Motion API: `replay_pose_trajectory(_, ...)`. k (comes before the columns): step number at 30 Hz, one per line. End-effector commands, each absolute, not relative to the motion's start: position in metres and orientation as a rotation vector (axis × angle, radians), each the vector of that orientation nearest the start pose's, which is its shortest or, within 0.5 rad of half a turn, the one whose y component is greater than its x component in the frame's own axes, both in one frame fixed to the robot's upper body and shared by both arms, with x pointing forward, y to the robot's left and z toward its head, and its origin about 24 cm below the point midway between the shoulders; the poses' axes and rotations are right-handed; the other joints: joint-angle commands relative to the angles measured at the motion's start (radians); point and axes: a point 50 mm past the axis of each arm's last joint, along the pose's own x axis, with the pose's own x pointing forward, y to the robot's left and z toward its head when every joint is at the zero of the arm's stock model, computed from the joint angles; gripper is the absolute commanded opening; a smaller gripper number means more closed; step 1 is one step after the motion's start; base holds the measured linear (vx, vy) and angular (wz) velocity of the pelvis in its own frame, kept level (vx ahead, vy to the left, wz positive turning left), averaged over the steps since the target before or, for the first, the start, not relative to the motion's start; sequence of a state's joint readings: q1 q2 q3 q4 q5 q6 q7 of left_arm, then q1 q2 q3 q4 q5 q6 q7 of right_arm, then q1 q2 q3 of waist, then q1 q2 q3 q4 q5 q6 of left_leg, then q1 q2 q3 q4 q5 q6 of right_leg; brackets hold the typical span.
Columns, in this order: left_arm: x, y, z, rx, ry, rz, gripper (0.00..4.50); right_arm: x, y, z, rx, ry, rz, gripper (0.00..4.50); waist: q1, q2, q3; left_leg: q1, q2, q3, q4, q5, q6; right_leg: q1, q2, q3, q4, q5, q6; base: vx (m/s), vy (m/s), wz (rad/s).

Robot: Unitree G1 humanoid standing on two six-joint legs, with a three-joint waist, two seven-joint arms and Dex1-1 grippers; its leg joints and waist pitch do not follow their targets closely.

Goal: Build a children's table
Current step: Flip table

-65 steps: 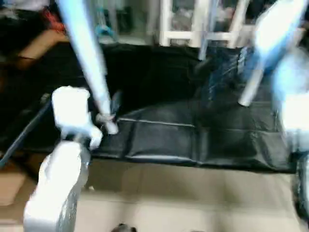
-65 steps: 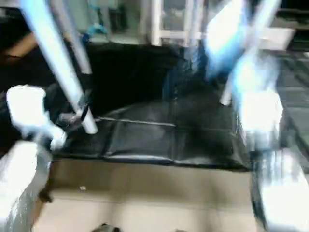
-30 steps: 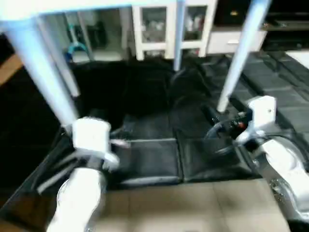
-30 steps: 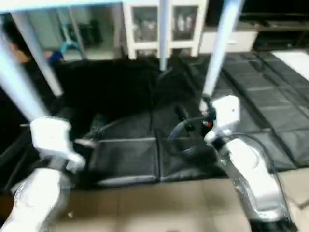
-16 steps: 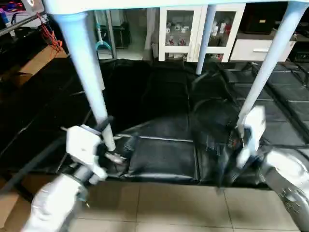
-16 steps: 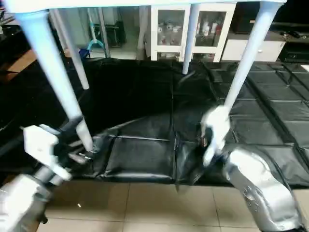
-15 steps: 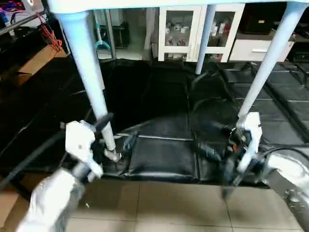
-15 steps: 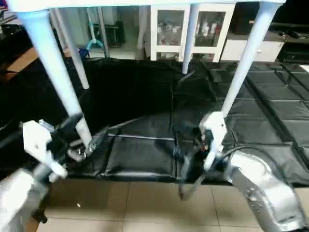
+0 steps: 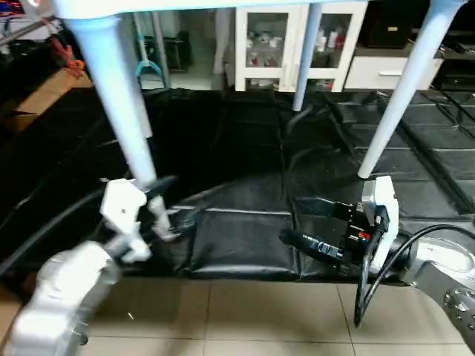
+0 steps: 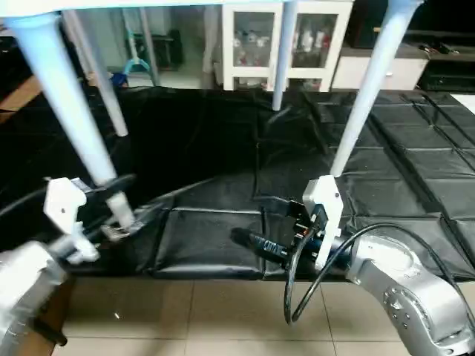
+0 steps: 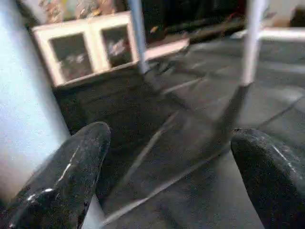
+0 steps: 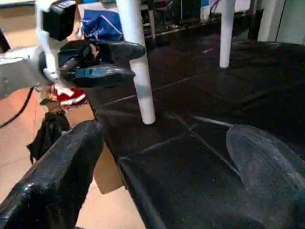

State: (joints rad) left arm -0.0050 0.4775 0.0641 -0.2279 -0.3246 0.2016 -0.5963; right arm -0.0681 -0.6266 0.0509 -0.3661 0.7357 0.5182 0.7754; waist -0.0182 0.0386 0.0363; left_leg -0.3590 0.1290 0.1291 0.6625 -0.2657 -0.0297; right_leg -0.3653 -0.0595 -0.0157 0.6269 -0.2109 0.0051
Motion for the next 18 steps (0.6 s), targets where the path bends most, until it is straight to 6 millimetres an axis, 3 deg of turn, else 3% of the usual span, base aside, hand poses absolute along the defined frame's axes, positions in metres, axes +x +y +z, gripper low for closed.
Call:
replay_pose_trajectory(1, 0.25, 0.218, 0.102, 0.233, 0.004, -0.564, 4.5, 0.225, -0.161, 0.12, 0.095, 0.17, 1.105, 4.44, 0.004, 0.0, -0.041, -0.004, 0.077, -0.035, -0.113, -0.175, 0.026, 0.025, -0.075, 0.038, -0.078, -0.161, -0.199, 0.0, 0.0, 0.0)
replay_pose_trajectory(6, 0.27, 0.25, 0.103, 0.363, 0.02, -0.47, 4.5, 0.228, -0.162, 0.121, 0.082, 0.162, 1.087, 4.44, 0.006, 0.001, -0.045, -0.001, 0.077, -0.031, -0.109, -0.081, 0.061, 0.031, -0.075, 0.035, -0.066, -0.024, -0.239, 0.0, 0.0, 0.0)
replay_pose_trajectory(7, 0.273, 0.253, 0.104, 0.381, 0.02, -0.456, 4.5, 0.228, -0.162, 0.121, 0.079, 0.162, 1.085, 4.44, 0.006, -0.003, -0.046, 0.003, 0.077, -0.028, -0.108, -0.08, 0.064, 0.029, -0.074, 0.035, -0.067, -0.015, -0.243, 0.0, 0.0, 0.0)
replay_pose_trajectory(8, 0.277, 0.259, 0.104, 0.4, 0.026, -0.43, 4.5, 0.228, -0.162, 0.121, 0.078, 0.162, 1.082, 4.44, 0.006, 0.001, -0.047, 0.003, 0.078, -0.028, -0.109, -0.078, 0.063, 0.03, -0.075, 0.035, -0.062, 0.001, -0.251, 0.0, 0.0, 0.0)
replay_pose_trajectory(15, 0.294, 0.301, 0.103, 0.524, 0.077, -0.221, 4.5, 0.228, -0.159, 0.121, 0.074, 0.159, 1.07, 4.44, -0.001, 0.0, -0.038, 0.006, 0.081, -0.029, -0.119, -0.192, 0.017, 0.026, -0.079, 0.039, -0.072, -0.127, -0.239, 0.0, 0.0, 0.0)
replay_pose_trajectory(18, 0.298, 0.323, 0.105, 0.566, 0.093, -0.101, 4.5, 0.228, -0.157, 0.121, 0.076, 0.155, 1.068, 4.44, -0.004, 0.0, -0.039, 0.004, 0.078, -0.029, -0.118, -0.186, 0.011, 0.028, -0.079, 0.041, -0.072, -0.121, -0.23, 0.0, 0.0, 0.0)
